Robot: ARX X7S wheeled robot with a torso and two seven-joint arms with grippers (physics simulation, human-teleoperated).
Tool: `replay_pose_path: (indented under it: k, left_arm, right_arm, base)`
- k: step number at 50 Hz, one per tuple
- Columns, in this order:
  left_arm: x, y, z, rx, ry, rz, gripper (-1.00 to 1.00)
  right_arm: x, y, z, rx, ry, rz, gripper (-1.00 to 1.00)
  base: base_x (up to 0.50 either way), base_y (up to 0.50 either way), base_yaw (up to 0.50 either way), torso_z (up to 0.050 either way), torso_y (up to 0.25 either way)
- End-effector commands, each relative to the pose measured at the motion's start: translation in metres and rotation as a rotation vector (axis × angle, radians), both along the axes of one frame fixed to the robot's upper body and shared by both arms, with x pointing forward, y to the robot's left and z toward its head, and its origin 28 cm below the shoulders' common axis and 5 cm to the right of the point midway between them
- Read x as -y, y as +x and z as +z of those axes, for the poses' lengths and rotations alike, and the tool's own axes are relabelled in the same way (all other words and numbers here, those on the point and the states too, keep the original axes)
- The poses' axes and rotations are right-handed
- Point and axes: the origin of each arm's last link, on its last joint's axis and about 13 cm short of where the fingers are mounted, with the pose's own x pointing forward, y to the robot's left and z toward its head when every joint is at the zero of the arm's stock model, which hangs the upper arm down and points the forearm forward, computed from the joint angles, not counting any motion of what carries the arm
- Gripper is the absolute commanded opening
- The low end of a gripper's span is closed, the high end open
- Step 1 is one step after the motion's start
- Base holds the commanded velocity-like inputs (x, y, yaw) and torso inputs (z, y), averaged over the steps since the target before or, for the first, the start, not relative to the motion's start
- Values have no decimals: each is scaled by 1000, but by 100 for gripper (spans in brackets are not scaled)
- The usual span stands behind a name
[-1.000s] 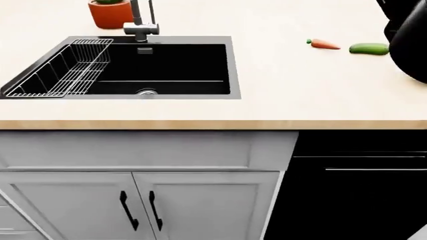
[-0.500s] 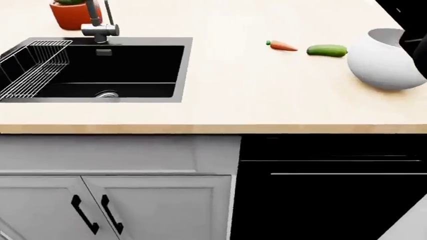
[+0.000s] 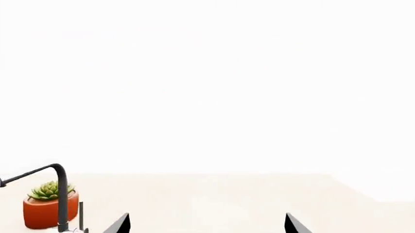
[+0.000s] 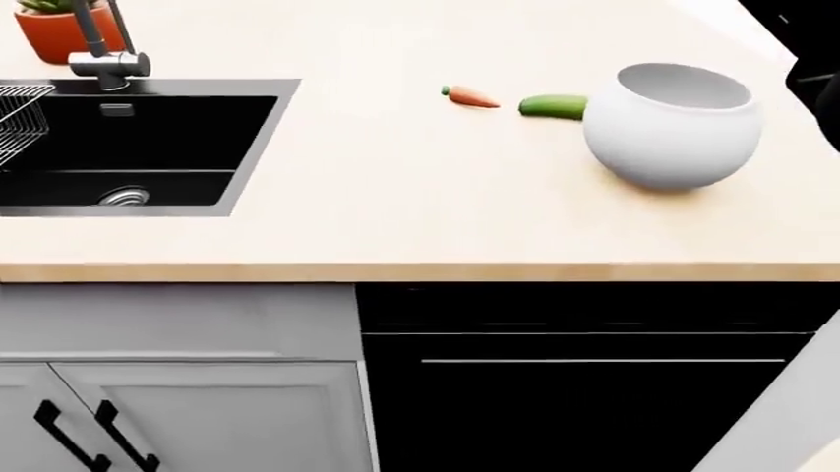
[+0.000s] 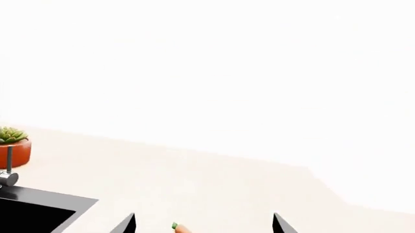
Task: Place the two vegetables and bowl onto the tray for setting up a vegetable dip station.
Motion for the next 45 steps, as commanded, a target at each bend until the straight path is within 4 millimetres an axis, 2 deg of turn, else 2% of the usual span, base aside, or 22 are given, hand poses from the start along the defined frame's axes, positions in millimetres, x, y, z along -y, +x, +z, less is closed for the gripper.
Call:
replay_pose_path:
  k: [1, 37, 42, 45]
  left_arm:
    - [0, 0, 0, -4, -6, 0, 100]
    - [-4, 5, 0, -14, -28, 14, 100]
    - [-6, 7, 1, -16, -32, 20, 100]
    - [-6, 7, 1, -15, -31, 24, 100]
  right_arm:
    - [-1, 0, 0, 2, 1, 19, 100]
    - [0, -1, 0, 14, 10, 25, 100]
    - [1, 2, 4, 7, -32, -66, 100]
    - [-3, -3, 7, 29, -18, 39, 100]
  base:
    - [250, -446, 0, 0, 0]
    - [238, -458, 0, 0, 1]
    - [63, -170, 0, 0, 3]
    - [167, 0, 0, 0, 0]
